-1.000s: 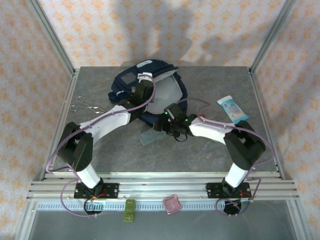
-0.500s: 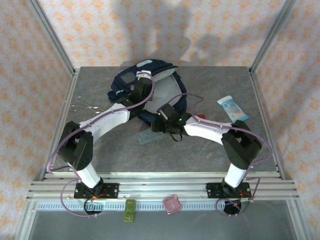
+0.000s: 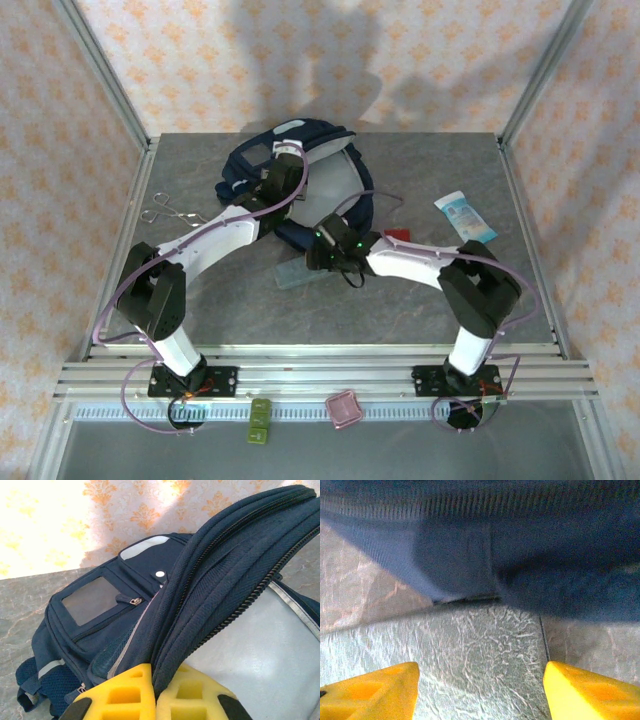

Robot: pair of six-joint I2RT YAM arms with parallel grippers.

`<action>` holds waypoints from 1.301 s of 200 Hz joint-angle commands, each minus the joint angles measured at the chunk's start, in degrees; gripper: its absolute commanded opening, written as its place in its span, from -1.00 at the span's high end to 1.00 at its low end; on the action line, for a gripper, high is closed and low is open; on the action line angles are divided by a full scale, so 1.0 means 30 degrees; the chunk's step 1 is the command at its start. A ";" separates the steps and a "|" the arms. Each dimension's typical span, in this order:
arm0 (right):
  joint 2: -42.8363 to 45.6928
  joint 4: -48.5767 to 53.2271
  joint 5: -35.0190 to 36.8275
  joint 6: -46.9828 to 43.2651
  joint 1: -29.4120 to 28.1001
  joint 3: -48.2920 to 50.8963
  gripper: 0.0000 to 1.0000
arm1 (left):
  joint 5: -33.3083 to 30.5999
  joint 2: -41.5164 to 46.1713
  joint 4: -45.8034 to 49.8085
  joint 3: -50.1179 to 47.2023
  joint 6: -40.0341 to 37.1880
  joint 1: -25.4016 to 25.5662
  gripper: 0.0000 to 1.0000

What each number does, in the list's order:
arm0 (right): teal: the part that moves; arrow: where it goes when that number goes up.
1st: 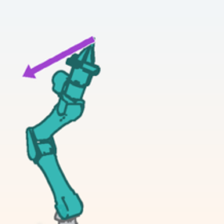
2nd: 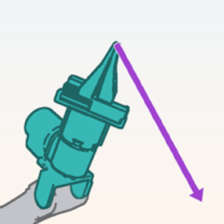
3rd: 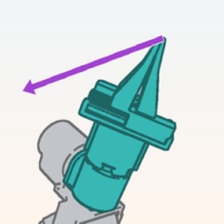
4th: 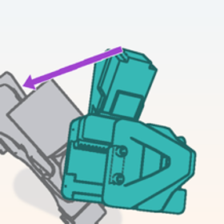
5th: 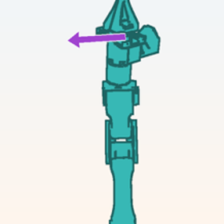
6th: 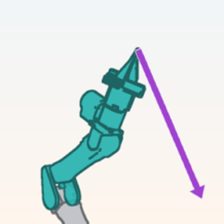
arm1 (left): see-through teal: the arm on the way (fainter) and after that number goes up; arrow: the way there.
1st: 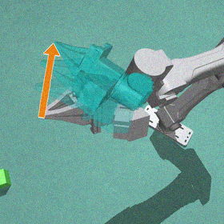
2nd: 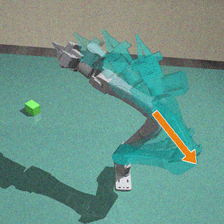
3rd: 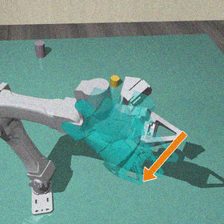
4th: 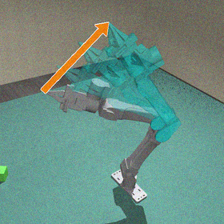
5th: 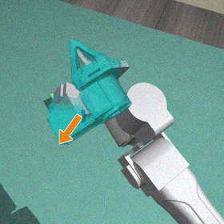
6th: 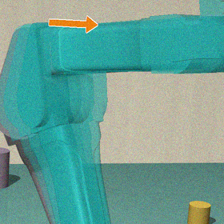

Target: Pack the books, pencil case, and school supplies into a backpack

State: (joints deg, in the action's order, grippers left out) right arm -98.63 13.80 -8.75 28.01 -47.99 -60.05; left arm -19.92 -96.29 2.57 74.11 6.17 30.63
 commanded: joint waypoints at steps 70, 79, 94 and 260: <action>0.2973 0.2161 -0.0531 -0.1333 -0.2315 0.1173 -0.44 | 0.0481 0.0183 -0.0616 0.0772 0.0651 0.0054 1.00; 0.3051 0.2261 0.0823 -0.1976 -0.2349 0.1037 -0.50 | 0.0478 0.0279 -0.0578 0.0758 0.0637 0.0050 1.00; 0.2911 0.1793 0.2391 -0.3209 -0.2346 0.0997 -0.65 | 0.0528 0.0423 -0.0562 0.0757 0.0601 0.0062 1.00; -0.0664 0.0511 0.0956 -0.6067 -0.4546 0.0885 -0.74 | 0.0635 0.0596 -0.0415 0.0772 0.0695 0.0046 1.00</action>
State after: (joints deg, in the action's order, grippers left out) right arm -101.03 12.01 -6.31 9.89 -59.18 -59.53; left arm -19.25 -96.29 3.40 74.11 6.20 30.63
